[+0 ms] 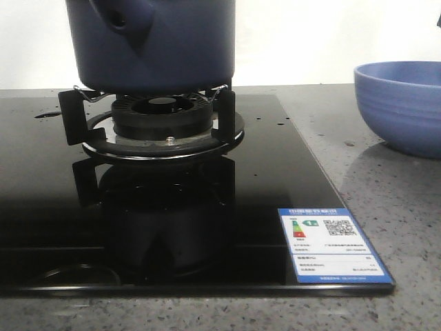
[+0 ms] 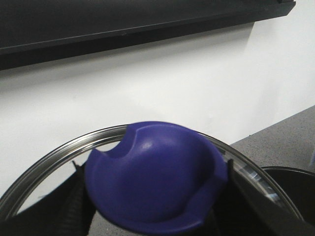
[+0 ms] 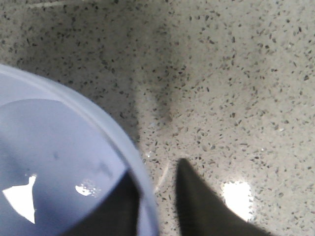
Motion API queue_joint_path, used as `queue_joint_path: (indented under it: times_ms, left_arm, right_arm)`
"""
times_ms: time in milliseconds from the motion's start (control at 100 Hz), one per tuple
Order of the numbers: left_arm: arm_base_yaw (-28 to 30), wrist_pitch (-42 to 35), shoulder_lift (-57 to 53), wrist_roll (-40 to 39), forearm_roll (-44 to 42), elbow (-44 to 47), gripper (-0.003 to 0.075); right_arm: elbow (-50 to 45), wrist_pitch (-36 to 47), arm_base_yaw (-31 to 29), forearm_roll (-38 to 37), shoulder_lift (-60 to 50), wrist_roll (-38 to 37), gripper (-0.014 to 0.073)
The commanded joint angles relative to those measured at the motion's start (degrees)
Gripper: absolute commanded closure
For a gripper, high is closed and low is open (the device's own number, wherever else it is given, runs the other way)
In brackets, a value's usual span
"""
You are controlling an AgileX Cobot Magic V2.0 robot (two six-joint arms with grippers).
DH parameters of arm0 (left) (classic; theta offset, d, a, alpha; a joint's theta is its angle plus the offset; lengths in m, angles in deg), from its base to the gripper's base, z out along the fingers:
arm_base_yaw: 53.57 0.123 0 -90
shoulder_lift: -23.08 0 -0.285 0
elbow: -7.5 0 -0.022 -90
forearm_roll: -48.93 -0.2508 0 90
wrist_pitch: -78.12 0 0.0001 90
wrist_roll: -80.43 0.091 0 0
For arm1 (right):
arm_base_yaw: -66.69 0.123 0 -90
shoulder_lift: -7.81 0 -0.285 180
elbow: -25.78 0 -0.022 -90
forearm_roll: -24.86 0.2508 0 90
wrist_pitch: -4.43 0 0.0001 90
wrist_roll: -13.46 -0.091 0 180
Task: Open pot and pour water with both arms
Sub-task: 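Lift the light blue bowl with the right gripper toward the saucepan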
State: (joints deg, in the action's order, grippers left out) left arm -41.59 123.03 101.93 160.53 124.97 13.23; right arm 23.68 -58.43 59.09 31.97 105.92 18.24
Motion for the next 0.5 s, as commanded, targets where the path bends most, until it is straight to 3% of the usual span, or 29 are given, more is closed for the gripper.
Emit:
queue_joint_path:
  times_ms: [0, 310, 490]
  left_arm:
    - [0.19, -1.20, -1.79, -0.62, 4.48, -2.20, 0.0391]
    - [0.19, -1.98, -1.54, -0.73, 2.06, -2.08, 0.0391]
    - [0.19, -2.13, -0.63, -1.21, 1.86, -1.18, 0.0391]
  right_arm:
    - [2.35, 1.23, -0.39, 0.13, -1.95, -0.08, 0.0659]
    - [14.11, -4.78, -0.28, 7.47, -3.06, 1.44, 0.0655]
    - [23.98, -7.66, 4.89, 8.32, -3.06, 1.44, 0.0653]
